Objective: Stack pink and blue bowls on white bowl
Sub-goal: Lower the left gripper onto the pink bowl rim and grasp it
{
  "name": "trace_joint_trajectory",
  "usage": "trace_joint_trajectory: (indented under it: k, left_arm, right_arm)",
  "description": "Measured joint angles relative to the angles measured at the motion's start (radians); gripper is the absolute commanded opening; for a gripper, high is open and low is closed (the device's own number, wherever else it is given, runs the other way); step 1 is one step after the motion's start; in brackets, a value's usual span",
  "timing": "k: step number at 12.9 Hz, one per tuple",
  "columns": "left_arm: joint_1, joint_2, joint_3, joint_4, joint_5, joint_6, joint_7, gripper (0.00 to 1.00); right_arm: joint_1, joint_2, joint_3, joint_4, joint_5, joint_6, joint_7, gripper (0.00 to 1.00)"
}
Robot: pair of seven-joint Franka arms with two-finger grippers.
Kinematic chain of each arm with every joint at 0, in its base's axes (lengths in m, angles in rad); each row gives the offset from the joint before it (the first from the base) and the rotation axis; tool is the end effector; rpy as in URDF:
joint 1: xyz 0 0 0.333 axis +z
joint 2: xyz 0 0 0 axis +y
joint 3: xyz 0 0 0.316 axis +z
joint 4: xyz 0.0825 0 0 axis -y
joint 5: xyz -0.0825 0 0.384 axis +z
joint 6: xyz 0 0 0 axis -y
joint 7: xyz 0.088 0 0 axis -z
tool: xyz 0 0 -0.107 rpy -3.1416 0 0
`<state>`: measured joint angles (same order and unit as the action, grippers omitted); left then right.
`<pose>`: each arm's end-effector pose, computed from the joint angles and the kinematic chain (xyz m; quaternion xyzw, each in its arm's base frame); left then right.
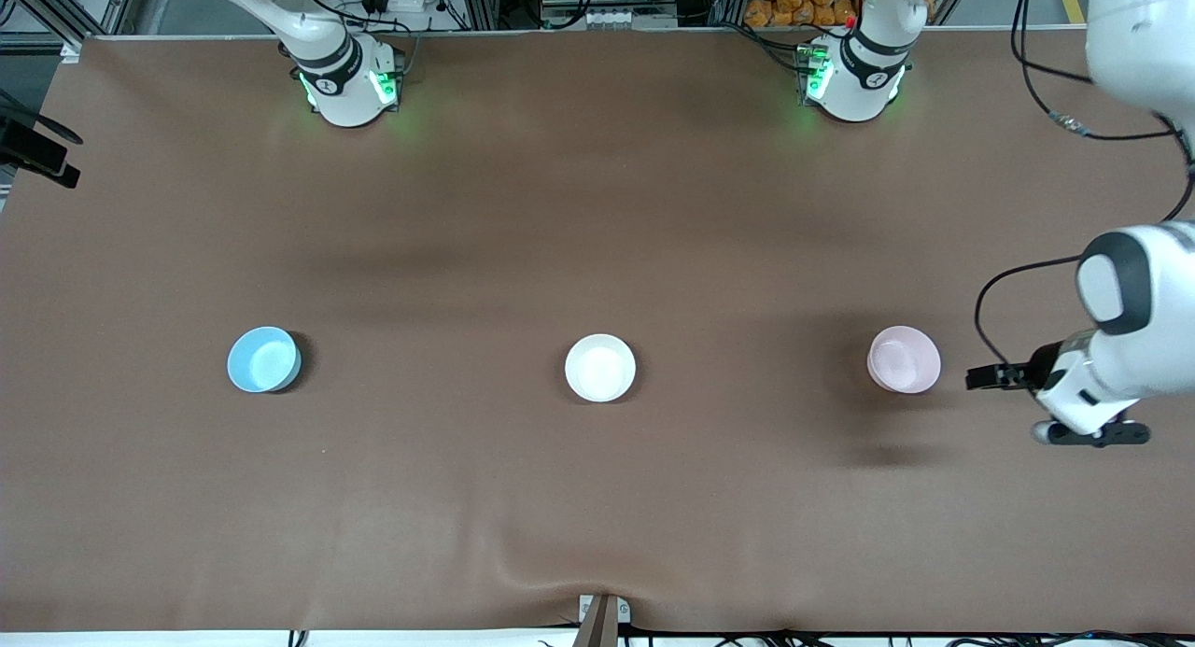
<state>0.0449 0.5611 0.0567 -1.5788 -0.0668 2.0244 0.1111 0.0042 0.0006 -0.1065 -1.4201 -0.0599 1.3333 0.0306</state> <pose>0.6784 0.0603 0.3033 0.9982 0.0081 -0.0553 0.0198 0.5248 -0.0614 0.6739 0.9960 -0.0721 -0.0447 0.0278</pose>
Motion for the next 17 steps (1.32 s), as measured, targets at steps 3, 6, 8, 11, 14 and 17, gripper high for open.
trace_joint_trajectory:
  k: [3,6,8,11,14,17]
  left_arm:
    - [0.0,0.019,-0.001,-0.093,-0.01,0.099,0.0,0.93]
    - [-0.001,0.008,-0.006,-0.168,-0.011,0.178,0.0,0.78]
    - [-0.001,0.002,-0.013,-0.184,-0.011,0.185,0.0,0.7]
    - [-0.002,0.002,-0.016,-0.202,-0.011,0.186,0.0,0.66]
    - [-0.001,0.002,-0.016,-0.229,-0.011,0.192,0.0,0.46]
    - [-0.001,0.002,-0.016,-0.242,-0.011,0.194,0.001,0.13]
  right_arm:
    - [0.0,0.008,0.001,0.0,-0.012,0.013,0.0,1.0]
    - [0.041,0.013,0.008,-0.002,-0.012,0.09,0.012,1.0]
    - [0.082,0.018,0.014,-0.002,-0.013,0.121,0.083,1.0]
    - [0.106,0.019,0.017,-0.002,-0.013,0.122,0.116,1.0]
    - [0.121,0.019,0.018,-0.002,-0.013,0.122,0.118,1.0]
    - [0.121,0.019,0.017,-0.002,-0.013,0.122,0.118,1.0]
